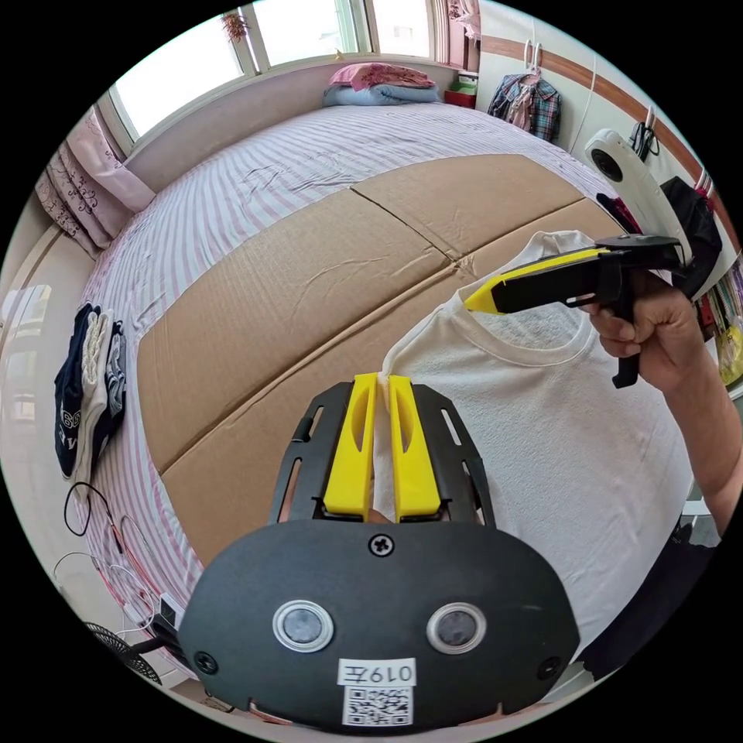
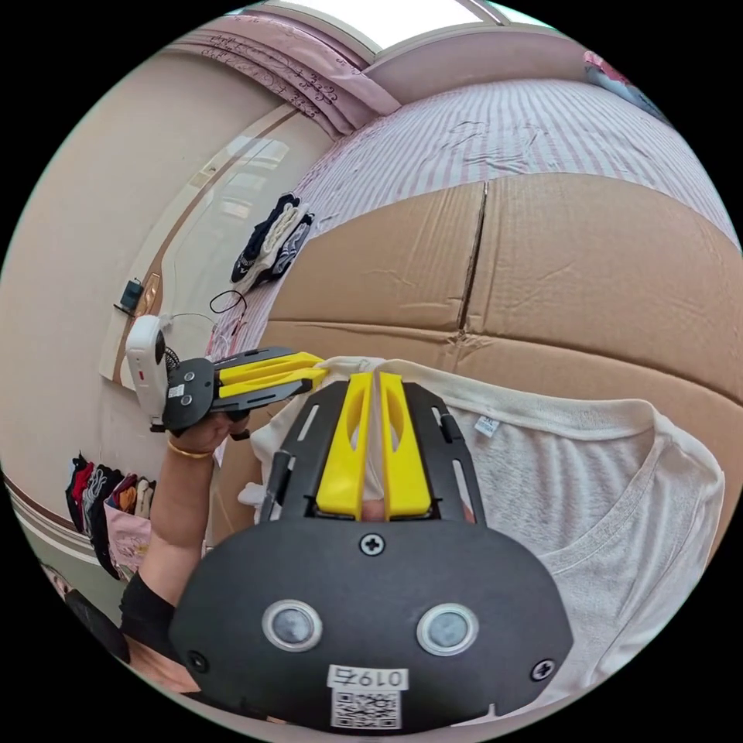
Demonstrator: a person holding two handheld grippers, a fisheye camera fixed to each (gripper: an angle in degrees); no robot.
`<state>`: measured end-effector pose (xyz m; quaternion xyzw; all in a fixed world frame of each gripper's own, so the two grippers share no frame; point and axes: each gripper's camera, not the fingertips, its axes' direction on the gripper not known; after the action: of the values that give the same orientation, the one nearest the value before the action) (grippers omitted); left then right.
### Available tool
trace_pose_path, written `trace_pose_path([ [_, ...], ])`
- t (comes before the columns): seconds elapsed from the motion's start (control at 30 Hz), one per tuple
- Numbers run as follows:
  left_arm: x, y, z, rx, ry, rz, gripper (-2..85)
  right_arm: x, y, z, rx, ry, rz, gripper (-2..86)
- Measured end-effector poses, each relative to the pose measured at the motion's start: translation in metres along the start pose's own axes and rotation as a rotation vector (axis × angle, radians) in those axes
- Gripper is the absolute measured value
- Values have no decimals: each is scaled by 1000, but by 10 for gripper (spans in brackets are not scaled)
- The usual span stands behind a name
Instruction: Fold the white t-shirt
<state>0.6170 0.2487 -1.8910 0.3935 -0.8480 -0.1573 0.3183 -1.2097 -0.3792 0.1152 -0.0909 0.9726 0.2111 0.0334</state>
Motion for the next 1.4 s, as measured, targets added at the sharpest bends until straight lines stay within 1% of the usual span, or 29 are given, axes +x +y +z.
trace_pose_path([
  [0.13,0,1,0,3,2,-1,8,-1,-6,1,-26,-19,-8,-3],
  [0.23,0,1,0,3,3,0,8,-3,-7,-4,-9,-44,-9,-3],
  [0.4,1,0,0,0,-1,6,7,3,-6,-20,32,-149,-6,5],
  [0.5,1,-1,0,0,0,6,7,2,-7,-20,10,-79,0,4],
  [0.8,1,-3,-1,-2,11,0,8,-17,-9,-15,-31,-3,-28,-3],
  [0.9,3,-4,-1,-3,5,0,8,-22,-5,-18,-4,35,-44,-8],
  [1.0,4,-5,-4,-5,-1,-8,8,-29,-2,-17,-17,89,-66,-9],
  [1.17,4,-7,-12,5,-21,-28,9,-39,6,-19,-16,102,-92,-10],
  [1.3,8,-11,-2,-33,-46,-23,9,-53,13,-21,-15,145,-119,-10],
  [1.4,14,-14,0,-20,-63,-29,10,-62,18,-23,-14,171,-126,-10],
])
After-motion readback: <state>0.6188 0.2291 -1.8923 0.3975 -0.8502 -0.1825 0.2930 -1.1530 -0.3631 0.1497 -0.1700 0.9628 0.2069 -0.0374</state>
